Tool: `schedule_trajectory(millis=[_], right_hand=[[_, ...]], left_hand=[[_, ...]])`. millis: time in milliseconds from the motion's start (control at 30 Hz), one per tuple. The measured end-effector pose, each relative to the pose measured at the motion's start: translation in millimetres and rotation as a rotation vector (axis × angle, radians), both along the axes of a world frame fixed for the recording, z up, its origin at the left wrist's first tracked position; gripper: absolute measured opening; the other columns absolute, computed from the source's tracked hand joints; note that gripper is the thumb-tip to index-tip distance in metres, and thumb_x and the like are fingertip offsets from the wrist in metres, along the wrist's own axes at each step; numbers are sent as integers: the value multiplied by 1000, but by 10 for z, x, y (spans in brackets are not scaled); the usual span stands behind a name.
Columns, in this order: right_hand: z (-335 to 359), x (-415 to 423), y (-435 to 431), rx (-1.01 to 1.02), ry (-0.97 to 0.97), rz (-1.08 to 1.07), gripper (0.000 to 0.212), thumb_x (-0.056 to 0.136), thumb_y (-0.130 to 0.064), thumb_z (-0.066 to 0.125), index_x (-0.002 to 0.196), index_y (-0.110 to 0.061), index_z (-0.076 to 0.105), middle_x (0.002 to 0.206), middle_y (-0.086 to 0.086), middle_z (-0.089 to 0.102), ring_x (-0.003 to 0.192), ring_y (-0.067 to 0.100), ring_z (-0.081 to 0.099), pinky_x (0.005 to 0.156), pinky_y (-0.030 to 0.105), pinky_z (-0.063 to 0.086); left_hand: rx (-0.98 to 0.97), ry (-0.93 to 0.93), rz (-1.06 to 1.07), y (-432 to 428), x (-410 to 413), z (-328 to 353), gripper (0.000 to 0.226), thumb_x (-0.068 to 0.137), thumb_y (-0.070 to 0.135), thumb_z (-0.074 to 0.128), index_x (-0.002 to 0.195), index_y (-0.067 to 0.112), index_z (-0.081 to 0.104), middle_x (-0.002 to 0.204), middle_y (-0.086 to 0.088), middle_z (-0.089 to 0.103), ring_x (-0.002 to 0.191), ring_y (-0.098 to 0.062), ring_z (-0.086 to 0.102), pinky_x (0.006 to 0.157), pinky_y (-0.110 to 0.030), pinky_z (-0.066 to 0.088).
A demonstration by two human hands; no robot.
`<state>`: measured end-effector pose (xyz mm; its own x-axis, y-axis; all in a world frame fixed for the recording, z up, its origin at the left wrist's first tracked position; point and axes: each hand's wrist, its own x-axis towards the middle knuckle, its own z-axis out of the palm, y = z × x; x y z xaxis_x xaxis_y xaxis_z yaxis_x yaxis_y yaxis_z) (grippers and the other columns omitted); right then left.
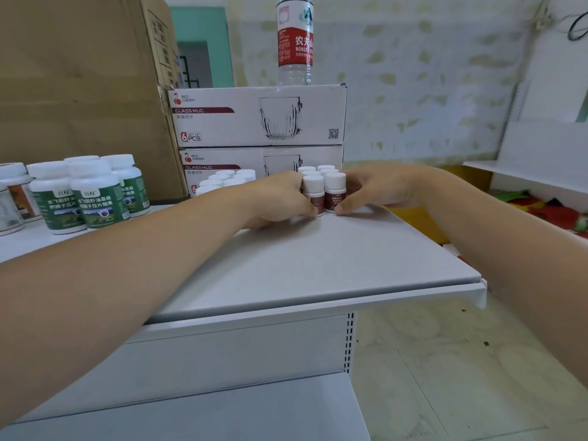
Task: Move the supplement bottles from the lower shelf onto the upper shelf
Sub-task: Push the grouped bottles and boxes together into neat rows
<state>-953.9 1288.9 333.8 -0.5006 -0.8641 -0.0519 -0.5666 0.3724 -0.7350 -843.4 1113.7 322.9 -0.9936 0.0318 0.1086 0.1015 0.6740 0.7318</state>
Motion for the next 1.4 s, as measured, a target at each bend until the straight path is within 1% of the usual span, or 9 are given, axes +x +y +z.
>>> schedule_trajectory(millis=[133, 500, 633, 867, 967, 1100, 1200, 1267, 1400], right_hand=[[-10, 31, -27, 5, -21, -25, 44, 89, -4, 64, 128, -21, 55, 127, 0, 65, 118, 16, 60, 103, 32, 44], [-16, 64, 4, 6, -15, 0, 42, 93, -6, 60, 130, -26, 53, 130, -4, 63, 119, 12, 59, 98, 25, 46], [-23, 52, 21, 9, 5, -2, 46, 93, -7, 61, 135, -23, 51, 132, -4, 62, 121, 12, 58, 102, 27, 44], [-26, 86, 24, 20, 23, -15, 46, 94, -9, 60, 135, -25, 50, 132, -6, 61, 121, 9, 57, 96, 21, 46], [-9, 81, 29, 13, 18, -49, 48, 92, -9, 64, 135, -24, 51, 133, -5, 60, 123, 12, 56, 103, 26, 43], [136, 130, 82, 32, 98, -106, 75, 73, -30, 81, 139, -22, 47, 138, -11, 55, 129, 11, 49, 112, 34, 32], [406, 280, 156, -23, 192, -202, 66, 88, -14, 67, 147, -16, 36, 140, -10, 45, 125, 7, 41, 106, 25, 30], [602, 426, 176, -50, 268, -229, 71, 90, -7, 61, 152, -15, 28, 150, -6, 39, 132, 11, 39, 104, 24, 33], [823, 799, 37, -68, 319, -222, 69, 92, 0, 54, 153, -11, 23, 155, 0, 36, 132, 10, 41, 86, 12, 41]], left_hand=[[89, -47, -66, -2, 32, 23, 24, 69, 7, 62, 93, 8, 64, 91, -7, 61, 88, -19, 56, 83, -30, 43], [57, -59, -67, 20, 28, 44, 42, 70, 7, 58, 111, -1, 59, 102, -9, 60, 95, -18, 55, 103, -41, 42], [49, -51, -47, 39, 51, 42, 43, 70, 9, 60, 110, -6, 58, 96, -8, 58, 90, -18, 52, 87, -35, 40], [33, -51, -27, 47, 60, 35, 41, 72, 9, 60, 109, -7, 56, 93, -9, 56, 87, -18, 49, 82, -35, 37], [-19, -31, -9, 13, 19, 19, 31, 79, 7, 62, 109, -1, 60, 93, -8, 59, 86, -19, 51, 82, -34, 38], [-182, 20, 94, 84, 101, 130, 43, 67, 24, 63, 108, 13, 63, 108, -5, 69, 101, -26, 62, 92, -39, 47], [-351, 97, 238, 157, 258, 371, 37, 76, 31, 67, 104, 12, 53, 100, -6, 59, 85, -23, 54, 69, -34, 43], [-412, 127, 249, 121, 393, 597, 37, 86, 27, 67, 114, 12, 51, 115, -6, 57, 101, -23, 55, 87, -39, 48], [-423, 88, 169, -139, 809, 988, 73, 87, 19, 70, 149, 14, 32, 153, -3, 41, 138, -19, 41, 117, -40, 28]])
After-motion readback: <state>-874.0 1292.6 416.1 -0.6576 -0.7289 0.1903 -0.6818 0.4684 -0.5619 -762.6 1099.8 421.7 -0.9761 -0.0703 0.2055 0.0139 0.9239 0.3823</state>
